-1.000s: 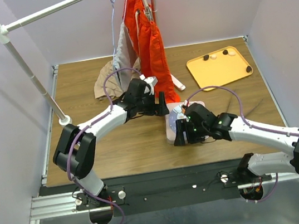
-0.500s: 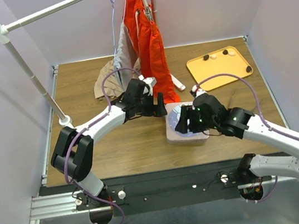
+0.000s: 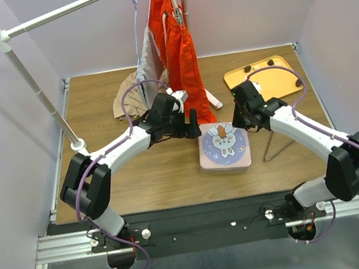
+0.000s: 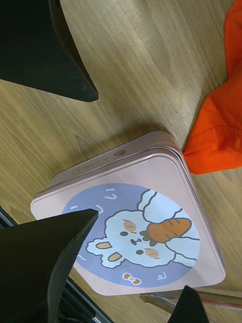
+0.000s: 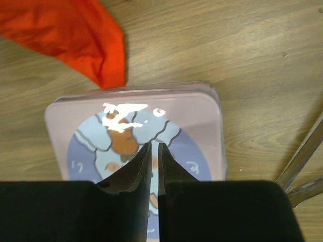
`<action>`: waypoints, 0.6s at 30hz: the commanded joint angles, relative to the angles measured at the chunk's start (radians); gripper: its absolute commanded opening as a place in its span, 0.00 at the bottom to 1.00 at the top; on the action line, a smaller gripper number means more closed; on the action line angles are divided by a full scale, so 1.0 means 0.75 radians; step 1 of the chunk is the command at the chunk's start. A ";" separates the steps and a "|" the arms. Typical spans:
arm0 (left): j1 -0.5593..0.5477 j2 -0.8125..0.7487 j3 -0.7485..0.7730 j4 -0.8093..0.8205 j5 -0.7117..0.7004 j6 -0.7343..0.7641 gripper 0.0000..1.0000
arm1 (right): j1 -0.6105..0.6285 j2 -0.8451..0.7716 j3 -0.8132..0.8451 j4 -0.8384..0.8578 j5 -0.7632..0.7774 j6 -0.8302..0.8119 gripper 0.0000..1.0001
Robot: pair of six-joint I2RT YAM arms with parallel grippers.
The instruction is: Pack the chocolate
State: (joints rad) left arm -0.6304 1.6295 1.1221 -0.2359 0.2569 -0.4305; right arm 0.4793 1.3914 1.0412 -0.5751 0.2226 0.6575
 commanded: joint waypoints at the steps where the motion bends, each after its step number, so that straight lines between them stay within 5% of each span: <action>1: -0.012 -0.015 0.052 -0.023 -0.040 0.001 0.97 | -0.079 0.065 0.066 0.018 -0.039 -0.079 0.18; 18: -0.051 0.032 0.122 -0.049 -0.038 0.012 0.97 | -0.128 0.276 0.004 0.190 -0.105 -0.091 0.14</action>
State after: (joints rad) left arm -0.6502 1.6390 1.1786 -0.2630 0.2413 -0.4305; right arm 0.3904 1.5806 1.0554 -0.4339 0.1585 0.6006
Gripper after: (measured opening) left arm 0.973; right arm 0.142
